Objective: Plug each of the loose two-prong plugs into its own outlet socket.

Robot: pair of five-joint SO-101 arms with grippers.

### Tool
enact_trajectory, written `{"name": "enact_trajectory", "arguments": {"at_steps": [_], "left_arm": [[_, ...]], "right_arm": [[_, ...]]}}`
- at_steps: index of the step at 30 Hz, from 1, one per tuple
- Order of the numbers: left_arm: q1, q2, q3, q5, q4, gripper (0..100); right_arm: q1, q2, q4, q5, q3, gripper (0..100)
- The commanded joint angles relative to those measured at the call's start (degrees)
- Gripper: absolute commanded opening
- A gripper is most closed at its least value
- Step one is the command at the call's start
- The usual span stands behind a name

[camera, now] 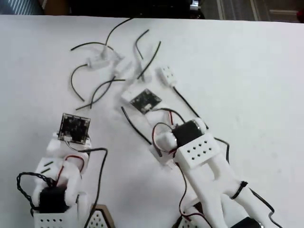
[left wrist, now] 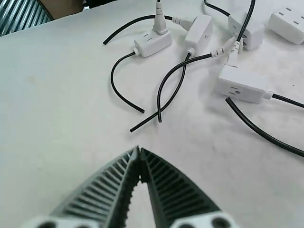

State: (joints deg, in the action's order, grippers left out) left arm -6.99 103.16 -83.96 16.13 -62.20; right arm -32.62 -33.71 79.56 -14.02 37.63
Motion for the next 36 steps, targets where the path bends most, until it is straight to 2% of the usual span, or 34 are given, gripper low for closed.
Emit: {"name": "enact_trajectory", "arguments": {"at_steps": [1, 9, 20, 26, 32, 36], "left_arm": [[-0.57, 0.92, -0.09, -0.18, 0.97, 2], [-0.57, 0.84, -0.97, -0.09, 1.23, 2], [-0.57, 0.84, -1.23, -0.09, 0.97, 2], [-0.57, 0.84, -1.23, -0.09, 0.97, 2], [-0.48, 0.84, -1.93, -0.09, 1.32, 2], [-0.48, 0.84, -2.02, -0.09, 1.32, 2]], "right_arm": [[2.07, 0.57, -0.48, 0.7, -6.68, 19.3], [13.49, 3.56, -15.43, 0.26, -8.18, 19.1], [19.91, 27.47, -35.03, 0.18, -8.53, 19.1], [22.29, 35.21, -43.91, -3.52, -8.62, 19.0], [24.22, 43.21, -45.14, -3.43, -13.8, 19.0], [23.96, 49.54, -40.4, -3.43, -19.08, 18.9]]}}
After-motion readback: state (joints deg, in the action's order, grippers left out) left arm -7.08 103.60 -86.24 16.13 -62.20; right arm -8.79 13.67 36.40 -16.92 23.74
